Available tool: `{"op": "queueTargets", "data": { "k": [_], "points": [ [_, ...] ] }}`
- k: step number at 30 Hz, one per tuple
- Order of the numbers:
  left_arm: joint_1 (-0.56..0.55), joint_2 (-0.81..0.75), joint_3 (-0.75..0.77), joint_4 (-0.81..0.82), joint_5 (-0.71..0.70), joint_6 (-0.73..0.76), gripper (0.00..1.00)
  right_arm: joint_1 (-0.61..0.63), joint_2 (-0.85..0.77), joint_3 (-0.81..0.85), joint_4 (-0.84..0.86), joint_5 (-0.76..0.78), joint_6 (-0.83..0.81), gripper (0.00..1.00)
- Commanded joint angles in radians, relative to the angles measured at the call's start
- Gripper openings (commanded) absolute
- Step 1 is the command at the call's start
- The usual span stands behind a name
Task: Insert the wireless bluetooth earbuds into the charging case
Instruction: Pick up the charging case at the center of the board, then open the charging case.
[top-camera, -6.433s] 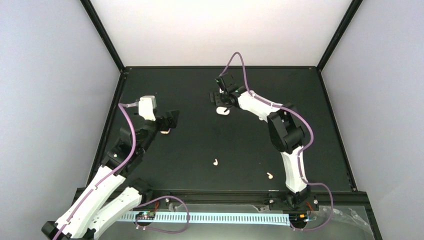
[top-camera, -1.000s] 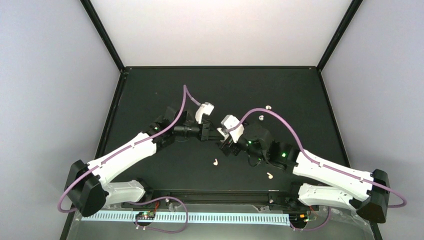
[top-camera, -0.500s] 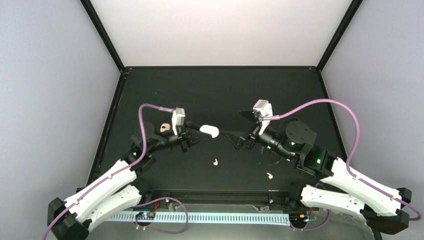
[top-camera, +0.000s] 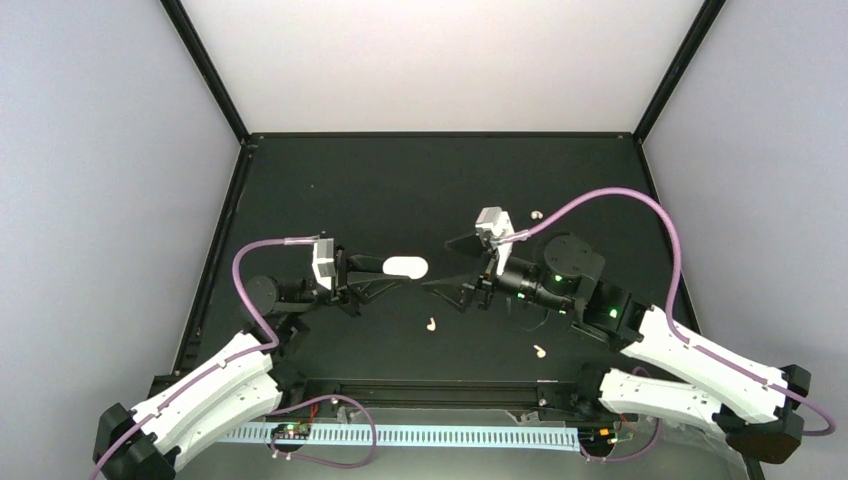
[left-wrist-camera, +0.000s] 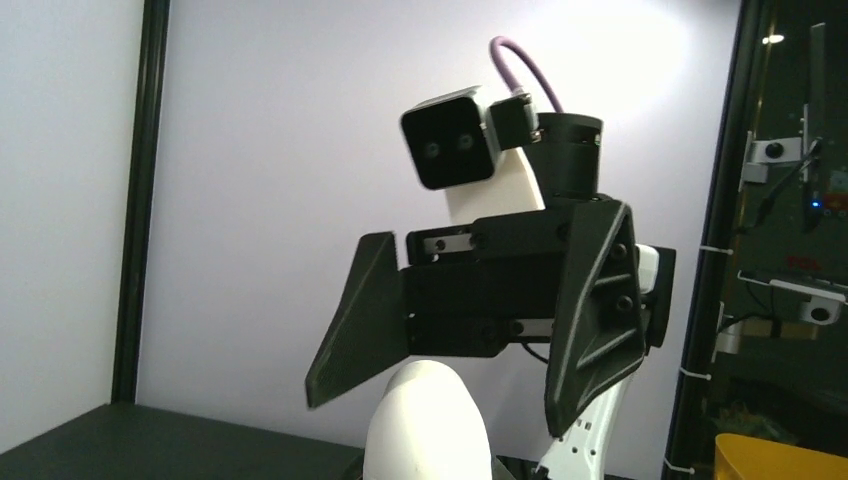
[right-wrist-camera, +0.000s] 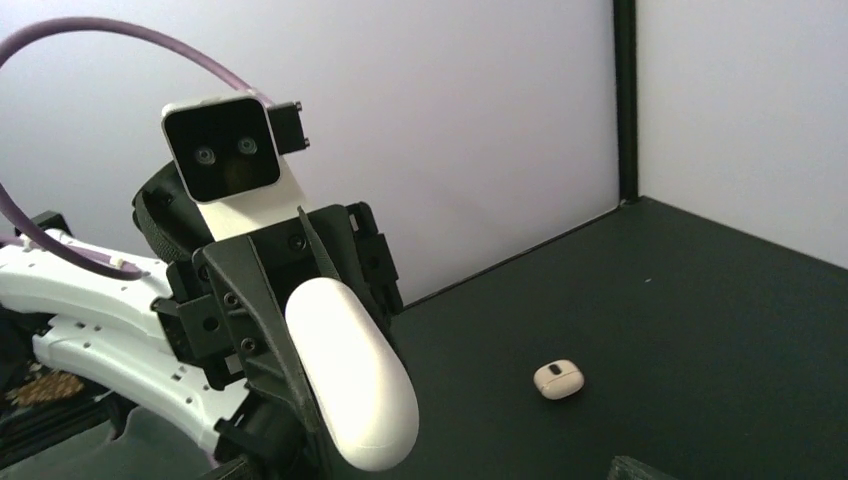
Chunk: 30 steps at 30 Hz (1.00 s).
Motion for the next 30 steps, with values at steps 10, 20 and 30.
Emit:
{"op": "queueTargets", "data": {
  "k": [10,20,30],
  "points": [
    [0.000,-0.082,0.027,-0.066,0.122,0.155,0.02,-0.007,0.087,0.099,-0.025,-0.066,-0.021,0.92],
    [-0.001,-0.101,0.035,-0.151,0.129,0.214,0.02,-0.007,0.108,0.104,-0.028,-0.083,-0.026,0.92],
    [0.000,-0.093,0.040,-0.171,0.129,0.222,0.02,-0.008,0.144,0.121,-0.060,-0.119,-0.042,0.93]
  ]
}}
